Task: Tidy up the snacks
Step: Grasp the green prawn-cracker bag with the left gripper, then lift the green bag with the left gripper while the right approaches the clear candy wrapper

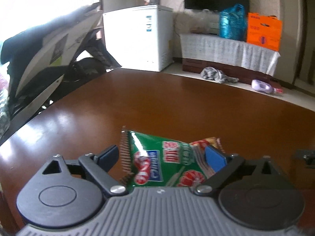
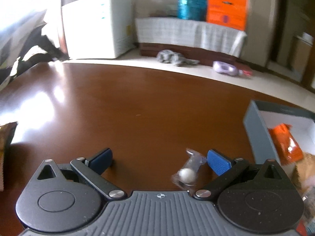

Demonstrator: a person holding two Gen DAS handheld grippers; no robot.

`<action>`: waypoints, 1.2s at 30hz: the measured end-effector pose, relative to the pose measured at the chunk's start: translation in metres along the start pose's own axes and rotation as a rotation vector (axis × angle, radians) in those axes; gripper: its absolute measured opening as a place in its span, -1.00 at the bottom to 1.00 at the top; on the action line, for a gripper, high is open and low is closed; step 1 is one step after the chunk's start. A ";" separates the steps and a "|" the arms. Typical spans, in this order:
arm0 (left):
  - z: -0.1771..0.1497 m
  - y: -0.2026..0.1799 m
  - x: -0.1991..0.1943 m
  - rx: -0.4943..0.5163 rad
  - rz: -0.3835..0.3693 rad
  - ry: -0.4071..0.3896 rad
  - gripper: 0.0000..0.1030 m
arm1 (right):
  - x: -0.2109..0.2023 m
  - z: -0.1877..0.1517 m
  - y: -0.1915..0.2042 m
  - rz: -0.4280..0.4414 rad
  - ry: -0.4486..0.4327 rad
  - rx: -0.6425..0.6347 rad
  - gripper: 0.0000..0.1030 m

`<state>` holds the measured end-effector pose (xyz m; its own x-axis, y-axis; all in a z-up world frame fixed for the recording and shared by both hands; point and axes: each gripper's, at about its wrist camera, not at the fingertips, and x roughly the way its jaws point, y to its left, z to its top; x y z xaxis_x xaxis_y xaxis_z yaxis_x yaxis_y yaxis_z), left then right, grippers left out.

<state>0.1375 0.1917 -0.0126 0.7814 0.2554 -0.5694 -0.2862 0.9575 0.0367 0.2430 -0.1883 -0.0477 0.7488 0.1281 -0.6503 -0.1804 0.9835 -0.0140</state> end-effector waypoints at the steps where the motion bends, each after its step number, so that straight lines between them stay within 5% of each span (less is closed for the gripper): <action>1: 0.000 -0.001 0.001 0.006 -0.009 -0.005 0.85 | 0.000 0.000 0.002 0.009 -0.001 -0.009 0.99; 5: -0.004 -0.005 0.008 0.025 -0.042 -0.005 0.95 | 0.000 0.001 0.006 0.044 -0.003 -0.029 0.97; 12: -0.005 -0.018 0.010 0.051 -0.121 -0.007 0.79 | -0.008 -0.003 0.018 0.095 -0.037 -0.071 0.58; 16: -0.015 -0.038 0.006 0.078 -0.188 -0.035 0.85 | -0.010 -0.003 0.018 0.103 -0.041 -0.074 0.53; 19: -0.025 -0.061 0.007 0.115 -0.265 0.015 1.00 | -0.009 -0.002 0.018 0.101 -0.040 -0.073 0.54; 22: -0.032 -0.077 0.007 0.168 -0.264 -0.007 1.00 | -0.010 -0.002 0.016 0.093 -0.038 -0.069 0.59; 27: -0.033 -0.084 0.009 0.164 -0.295 0.011 1.00 | -0.013 -0.009 0.000 0.038 -0.018 0.002 0.99; 36: -0.028 -0.077 0.020 0.142 -0.295 0.020 1.00 | -0.018 -0.020 -0.004 -0.009 -0.007 0.012 1.00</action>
<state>0.1600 0.1193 -0.0498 0.8076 -0.0371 -0.5886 0.0323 0.9993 -0.0187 0.2175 -0.1970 -0.0513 0.7549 0.1202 -0.6447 -0.1660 0.9861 -0.0106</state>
